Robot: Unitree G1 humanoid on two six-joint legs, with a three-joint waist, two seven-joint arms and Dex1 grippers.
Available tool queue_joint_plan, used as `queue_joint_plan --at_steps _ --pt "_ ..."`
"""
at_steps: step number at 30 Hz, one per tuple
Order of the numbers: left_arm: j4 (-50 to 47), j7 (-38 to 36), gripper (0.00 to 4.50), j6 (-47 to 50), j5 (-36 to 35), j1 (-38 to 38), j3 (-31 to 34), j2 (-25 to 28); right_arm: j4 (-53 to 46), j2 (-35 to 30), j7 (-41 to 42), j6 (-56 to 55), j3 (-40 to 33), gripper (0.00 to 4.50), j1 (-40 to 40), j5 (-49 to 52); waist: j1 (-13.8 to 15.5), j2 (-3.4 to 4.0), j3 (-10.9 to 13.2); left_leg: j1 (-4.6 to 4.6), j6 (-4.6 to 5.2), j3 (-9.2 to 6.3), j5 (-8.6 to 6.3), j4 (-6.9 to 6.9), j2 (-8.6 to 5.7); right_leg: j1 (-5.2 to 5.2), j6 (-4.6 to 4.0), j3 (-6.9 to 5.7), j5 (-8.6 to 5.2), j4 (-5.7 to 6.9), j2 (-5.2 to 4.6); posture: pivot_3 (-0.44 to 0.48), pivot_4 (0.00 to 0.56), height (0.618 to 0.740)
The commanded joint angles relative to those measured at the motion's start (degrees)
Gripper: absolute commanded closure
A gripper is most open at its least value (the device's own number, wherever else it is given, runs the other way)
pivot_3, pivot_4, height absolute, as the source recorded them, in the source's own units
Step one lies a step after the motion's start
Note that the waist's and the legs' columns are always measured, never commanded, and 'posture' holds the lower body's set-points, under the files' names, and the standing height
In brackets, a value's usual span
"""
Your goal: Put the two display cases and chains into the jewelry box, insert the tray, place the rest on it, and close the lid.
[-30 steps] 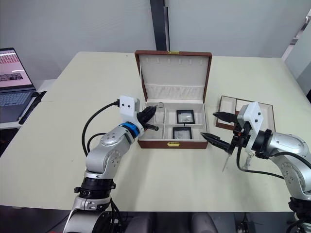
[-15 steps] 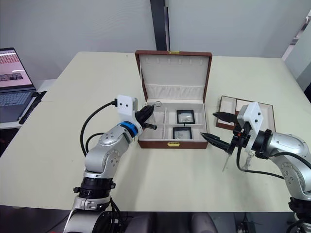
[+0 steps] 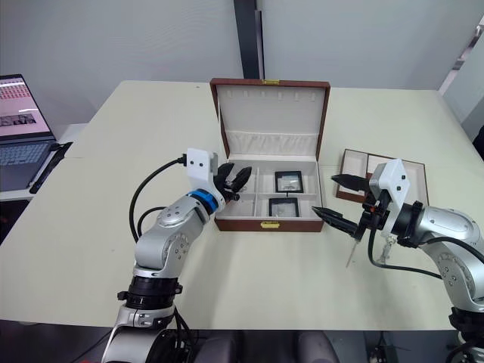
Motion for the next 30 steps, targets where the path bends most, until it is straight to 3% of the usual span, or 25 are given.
queue_joint_plan --at_steps 1,3,7,12,16,19,30 --pt "-4.7 -3.0 1.7 0.6 -2.6 -1.0 0.1 0.8 -1.1 -0.7 -0.2 -0.2 -2.2 0.0 -0.9 0.6 0.0 0.0 0.0 0.0 0.0 0.0 0.0 0.0 0.0 0.0 0.0 0.0 0.0 0.0 0.0 0.0 0.15 0.74" --pt "-6.7 -5.6 1.32 2.1 -5.3 -0.7 1.5 2.4 -1.0 -0.9 -0.1 -0.1 -2.9 0.0 -0.7 0.9 0.0 0.0 0.0 0.0 -0.01 0.0 0.01 0.0 0.0 0.0 0.0 0.01 0.0 0.0 0.0 0.0 0.15 0.74" --pt "-11.0 -11.7 0.1 7.9 -13.6 0.1 5.9 8.1 -0.4 -1.4 0.6 0.0 -5.1 0.0 0.6 1.5 -0.2 0.0 0.0 0.01 -0.03 0.0 0.02 -0.01 0.04 -0.02 0.0 0.01 0.0 0.0 0.0 0.0 0.15 0.74" --pt "-14.1 -27.8 0.05 15.8 -24.9 4.5 13.5 25.8 4.6 -3.6 4.6 -2.1 -9.4 0.0 6.1 -0.2 -0.4 0.01 0.0 0.02 -0.03 0.0 0.02 -0.08 0.06 -0.03 0.0 0.01 0.0 -0.03 0.02 0.0 0.15 0.74" --pt "-7.5 -39.4 0.05 11.9 -22.6 11.4 17.2 39.9 11.5 -6.3 8.5 -4.7 -13.0 0.0 10.1 -2.2 -0.4 0.05 0.0 0.06 0.06 0.02 -0.03 -0.11 0.05 -0.02 0.0 0.02 0.0 -0.07 0.02 0.0 0.15 0.74" --pt "-2.2 -44.2 0.05 7.3 -19.0 16.8 18.6 46.1 17.9 -7.7 11.1 -7.4 -14.8 0.0 12.0 -4.3 -0.4 0.07 0.0 0.13 0.18 0.04 -0.1 -0.12 0.02 0.04 0.0 0.04 0.0 -0.09 0.01 0.0 0.15 0.74" --pt "8.5 -42.6 0.05 -4.0 -10.3 30.1 28.3 49.0 31.3 -9.7 15.0 -14.4 -15.7 0.0 15.4 -10.4 -0.6 0.12 0.1 0.1 0.2 0.06 -0.12 -0.18 0.09 -0.02 0.0 0.07 0.0 -0.15 -0.05 0.0 0.15 0.74"
